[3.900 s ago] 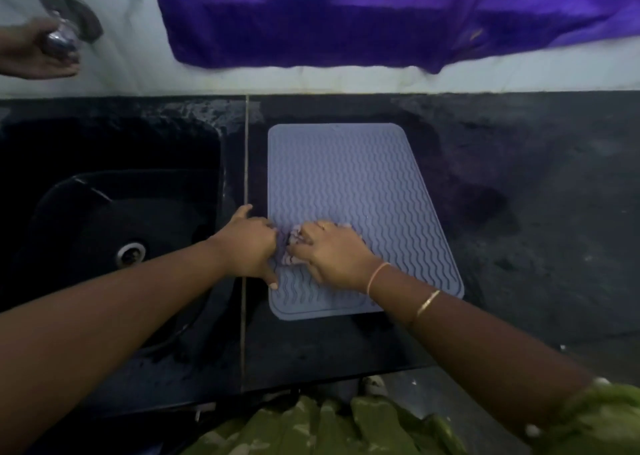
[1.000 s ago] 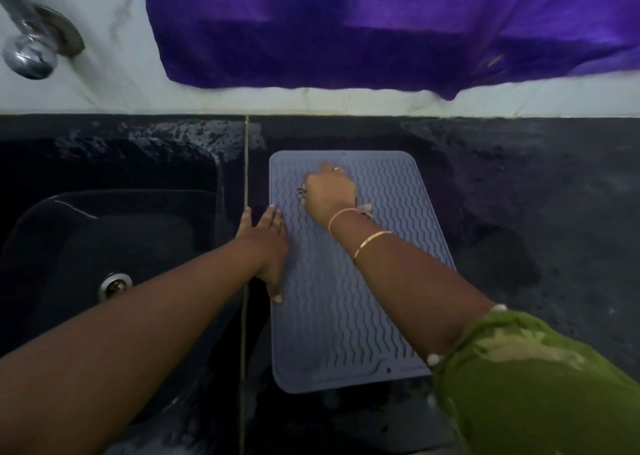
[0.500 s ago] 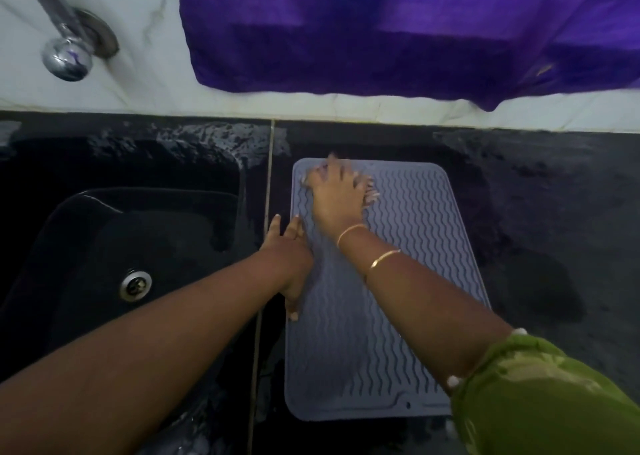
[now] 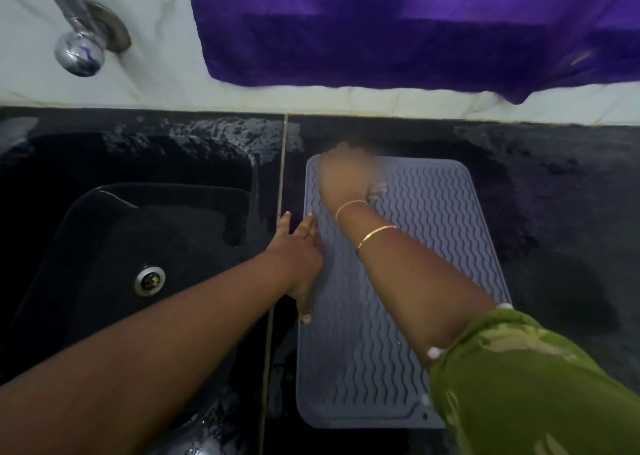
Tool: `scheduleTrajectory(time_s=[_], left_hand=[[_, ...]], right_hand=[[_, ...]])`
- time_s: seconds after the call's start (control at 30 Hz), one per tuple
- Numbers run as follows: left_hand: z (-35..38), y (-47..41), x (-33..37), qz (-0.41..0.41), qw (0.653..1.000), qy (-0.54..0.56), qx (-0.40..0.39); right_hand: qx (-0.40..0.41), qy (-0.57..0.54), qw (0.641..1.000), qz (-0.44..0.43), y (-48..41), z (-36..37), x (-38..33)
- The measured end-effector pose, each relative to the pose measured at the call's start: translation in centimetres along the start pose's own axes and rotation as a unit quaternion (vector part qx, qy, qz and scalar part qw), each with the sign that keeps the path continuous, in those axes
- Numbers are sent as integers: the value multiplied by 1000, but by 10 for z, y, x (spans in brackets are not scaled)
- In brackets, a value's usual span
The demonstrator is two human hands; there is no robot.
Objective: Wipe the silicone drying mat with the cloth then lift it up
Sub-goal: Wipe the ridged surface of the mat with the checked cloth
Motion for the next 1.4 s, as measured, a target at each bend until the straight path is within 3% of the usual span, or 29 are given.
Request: scheduleTrajectory(time_s=[0.13, 0.33, 0.6, 0.8, 0.93, 1.1, 1.17, 1.27, 1.4], left_hand=[[1, 0, -2, -1, 1000, 3, 15], [-2, 2, -2, 0, 1000, 4, 12], [0, 3, -4, -5, 999, 36, 8], [-1, 4, -3, -1, 999, 43, 5], [-2, 3, -1, -8, 1000, 27, 1], [-4, 2, 2, -25, 1000, 1, -4], [-4, 2, 1, -26, 1000, 3, -2], [-3, 3, 0, -37, 999, 24, 3], [-4, 5, -2, -39, 998, 50, 6]], right_hand=[[22, 33, 988, -147, 11, 3, 14], [-36, 41, 998, 18, -2, -3, 68], [-62, -28, 994, -90, 64, 3, 21], [61, -24, 989, -134, 155, 2, 10], [48, -2, 983, -176, 107, 4, 30], [-8, -18, 996, -89, 32, -11, 46], [-26, -31, 995, -94, 31, -12, 45], [-52, -69, 984, -158, 77, -8, 32], [36, -87, 982, -167, 163, -10, 13]])
Point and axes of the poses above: each hand's wrist, its own y-axis away from the middle knuckle, its own z-axis out of the palm, x = y × z, the point moved 3 cm from there along -y, towards the middle knuckle, and after that the axes turned 11 degrees about -z, right-handed, at the moved point
